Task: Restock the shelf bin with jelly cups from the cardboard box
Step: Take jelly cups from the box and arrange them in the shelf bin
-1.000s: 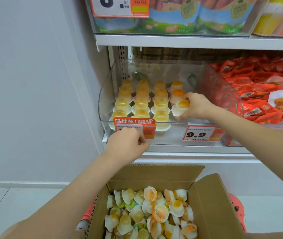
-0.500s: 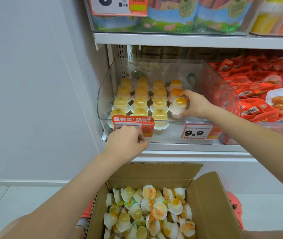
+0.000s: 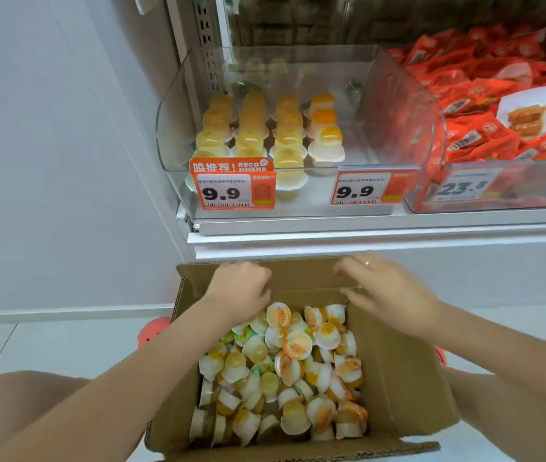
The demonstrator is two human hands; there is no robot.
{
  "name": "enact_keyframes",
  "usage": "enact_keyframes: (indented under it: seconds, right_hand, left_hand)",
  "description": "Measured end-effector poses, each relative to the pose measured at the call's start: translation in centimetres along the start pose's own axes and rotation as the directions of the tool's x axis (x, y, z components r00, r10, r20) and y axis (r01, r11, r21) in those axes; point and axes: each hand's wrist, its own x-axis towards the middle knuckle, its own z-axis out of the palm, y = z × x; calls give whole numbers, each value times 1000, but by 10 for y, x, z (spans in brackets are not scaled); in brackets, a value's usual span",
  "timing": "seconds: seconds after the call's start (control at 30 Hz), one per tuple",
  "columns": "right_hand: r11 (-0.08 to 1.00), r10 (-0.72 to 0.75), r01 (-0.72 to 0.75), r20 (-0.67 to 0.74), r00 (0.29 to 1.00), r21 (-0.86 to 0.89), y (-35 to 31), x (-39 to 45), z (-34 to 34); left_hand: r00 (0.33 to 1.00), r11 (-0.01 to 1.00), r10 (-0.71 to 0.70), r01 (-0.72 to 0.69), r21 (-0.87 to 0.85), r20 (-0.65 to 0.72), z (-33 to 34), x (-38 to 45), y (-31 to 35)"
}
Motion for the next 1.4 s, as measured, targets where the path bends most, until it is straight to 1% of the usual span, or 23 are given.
enact_keyframes:
  seconds: [0.07, 0.1, 0.17, 0.27, 0.4, 0.5, 0.6, 0.73, 0.77, 0.8, 0.83, 0.87, 0.9, 0.93, 0.97, 1.0, 1.03, 1.1, 1.2, 1.23, 1.3, 1.33, 1.4]
  right_hand:
    - [996, 83, -91, 270, 959, 16, 2, -11, 45]
    - [983, 154, -179, 365, 918, 36, 5, -13, 67]
    - [902, 319, -417, 479, 818, 113, 9, -13, 105]
    - [723, 506, -669, 525, 684, 174, 12, -9, 151]
    - [549, 638, -812, 528, 560, 198, 13, -7, 198]
    - [528, 664, -831, 526, 531, 173, 15, -10, 223]
    - [548, 675, -824, 506, 537, 144, 20, -11, 233]
    - [433, 699, -838, 463, 545, 332, 25, -12, 227]
    - [366, 710, -842, 465, 528, 397, 25, -14, 223]
    - [266, 728, -849, 483, 487, 456, 22, -16, 219]
    - [109, 736, -845, 529, 422, 523, 20, -18, 213]
    - [-128, 708, -801, 620, 338, 584, 17, -19, 205]
    - [-408, 617, -686, 735, 279, 603, 14, -21, 197]
    - [-643, 495, -525, 826, 271, 558, 11, -23, 189]
    - [-784, 395, -383, 869, 298, 488, 8, -25, 177]
    - [-850, 331, -303, 884, 330, 431, 5, -27, 167]
    - [-874, 298, -270, 885, 357, 403, 3, -28, 158]
    - [-865, 285, -284, 870, 401, 414, -2, -27, 139]
    - [-777, 325, -368, 827, 459, 510, -9, -14, 99]
    - [-723, 341, -404, 799, 496, 560, -12, -8, 81]
    - [-586, 371, -438, 706, 603, 682, -16, 2, 44]
    - [-501, 388, -431, 640, 663, 750, -19, 7, 25]
    - [-320, 421, -347, 460, 782, 882, -27, 15, -15]
  left_hand:
    - [990, 997, -57, 64, -46, 128, 38, 6, 8]
    - [976, 986, -103, 126, -111, 193, 59, 9, 13]
    - [938, 924, -187, 268, -271, 291, 99, 14, 22]
    - [894, 798, -299, 426, -425, 335, 143, 27, 34]
    - [817, 690, -463, 576, -439, 343, 178, 52, 40]
    - [799, 652, -522, 600, -463, 300, 193, 65, 46]
    - [767, 593, -591, 624, -509, 252, 203, 75, 48]
    - [737, 524, -628, 637, -565, 248, 205, 75, 48]
    - [732, 515, -639, 635, -576, 235, 204, 72, 46]
    - [730, 511, -650, 626, -589, 213, 202, 69, 43]
    - [733, 512, -655, 610, -605, 185, 199, 64, 41]
    - [744, 516, -650, 583, -628, 156, 194, 59, 37]
    - [762, 518, -634, 545, -659, 132, 189, 54, 34]
    - [786, 515, -607, 499, -697, 114, 183, 48, 32]
    - [813, 508, -574, 452, -734, 104, 175, 43, 30]
    - [839, 499, -536, 407, -765, 96, 167, 37, 28]
    - [862, 494, -498, 367, -788, 89, 157, 32, 27]
    - [903, 494, -423, 300, -816, 75, 134, 25, 25]
    - [940, 538, -343, 200, -819, 4, 91, 11, 23]
    - [948, 555, -317, 162, -816, -27, 75, 5, 22]
    - [962, 572, -260, 84, -816, -83, 40, -7, 20]
    - [967, 569, -229, 43, -821, -108, 23, -14, 19]
    - [972, 578, -175, -30, -816, -160, -12, -28, 19]
